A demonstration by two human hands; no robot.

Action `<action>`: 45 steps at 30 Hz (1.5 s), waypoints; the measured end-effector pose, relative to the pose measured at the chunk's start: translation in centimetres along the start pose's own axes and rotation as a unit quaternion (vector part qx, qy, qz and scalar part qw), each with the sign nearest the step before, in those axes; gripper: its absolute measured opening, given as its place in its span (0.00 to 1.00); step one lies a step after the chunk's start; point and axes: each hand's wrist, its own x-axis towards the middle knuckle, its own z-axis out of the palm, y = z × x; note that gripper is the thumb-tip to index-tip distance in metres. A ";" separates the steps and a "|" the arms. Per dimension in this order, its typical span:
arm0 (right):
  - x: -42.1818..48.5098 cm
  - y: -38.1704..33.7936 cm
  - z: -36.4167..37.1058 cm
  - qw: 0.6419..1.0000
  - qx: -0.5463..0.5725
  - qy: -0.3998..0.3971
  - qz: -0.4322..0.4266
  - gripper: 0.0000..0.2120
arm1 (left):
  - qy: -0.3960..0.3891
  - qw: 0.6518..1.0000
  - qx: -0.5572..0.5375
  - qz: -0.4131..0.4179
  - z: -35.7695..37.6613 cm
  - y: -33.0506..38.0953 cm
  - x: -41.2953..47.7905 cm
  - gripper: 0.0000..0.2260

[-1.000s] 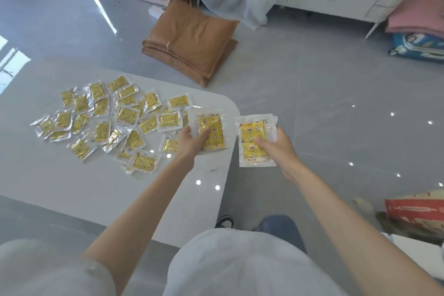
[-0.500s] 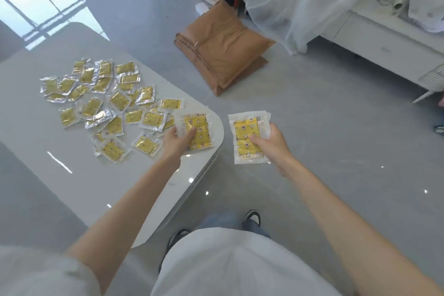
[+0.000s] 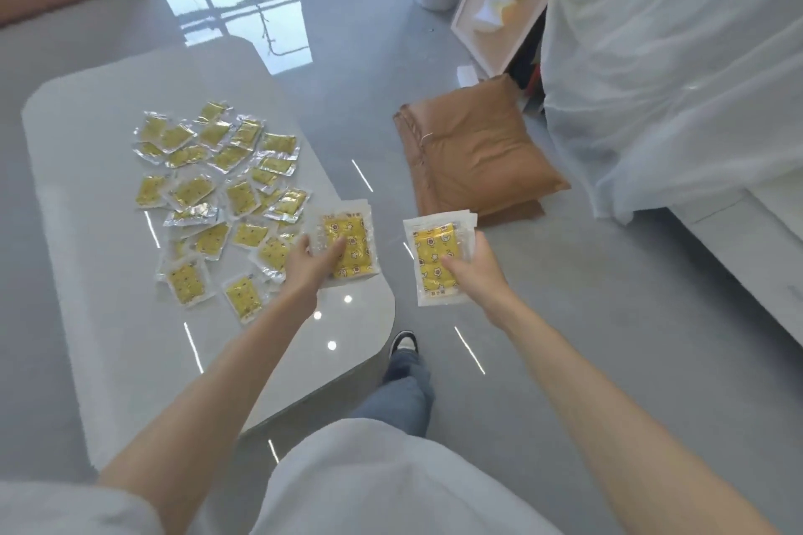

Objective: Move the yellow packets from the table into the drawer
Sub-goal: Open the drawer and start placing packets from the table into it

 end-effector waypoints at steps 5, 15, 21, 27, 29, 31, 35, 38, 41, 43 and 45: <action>8.9 -5.1 -1.9 0.996 -0.065 -0.050 -0.026 0.13 | 0.040 0.997 -0.054 -0.028 3.6 5.0 5.0 0.29; 23.6 -13.5 -2.6 0.956 -0.196 -0.199 -0.093 0.11 | 0.173 0.972 -0.146 -0.062 8.7 10.9 12.1 0.32; 31.1 -16.5 -2.8 0.895 -0.294 -0.308 -0.135 0.14 | 0.289 0.934 -0.198 -0.076 12.3 12.3 14.7 0.34; 36.9 -19.2 -2.0 0.797 -0.394 -0.413 -0.197 0.17 | 0.394 0.862 -0.303 -0.097 14.7 13.5 15.1 0.38; 38.2 -19.9 -1.0 0.770 -0.421 -0.431 -0.209 0.17 | 0.422 0.839 -0.327 -0.106 14.9 13.6 15.2 0.36; 39.3 -20.5 0.4 0.735 -0.455 -0.449 -0.224 0.18 | 0.446 0.820 -0.340 -0.116 14.9 13.2 15.7 0.31; 41.6 -20.9 4.1 0.663 -0.517 -0.477 -0.257 0.21 | 0.471 0.794 -0.359 -0.139 14.4 12.5 17.7 0.32; 43.8 -20.6 7.6 0.605 -0.555 -0.490 -0.295 0.22 | 0.477 0.779 -0.379 -0.147 13.7 11.8 20.4 0.37; 46.2 -19.8 11.0 0.532 -0.598 -0.494 -0.339 0.23 | 0.484 0.769 -0.392 -0.145 12.9 11.2 23.4 0.36; 48.0 -18.9 13.5 0.490 -0.623 -0.492 -0.359 0.26 | 0.493 0.759 -0.399 -0.146 12.5 10.5 25.5 0.36; 49.8 -17.6 16.0 0.453 -0.645 -0.488 -0.374 0.28 | 0.497 0.752 -0.404 -0.154 12.2 9.6 27.4 0.34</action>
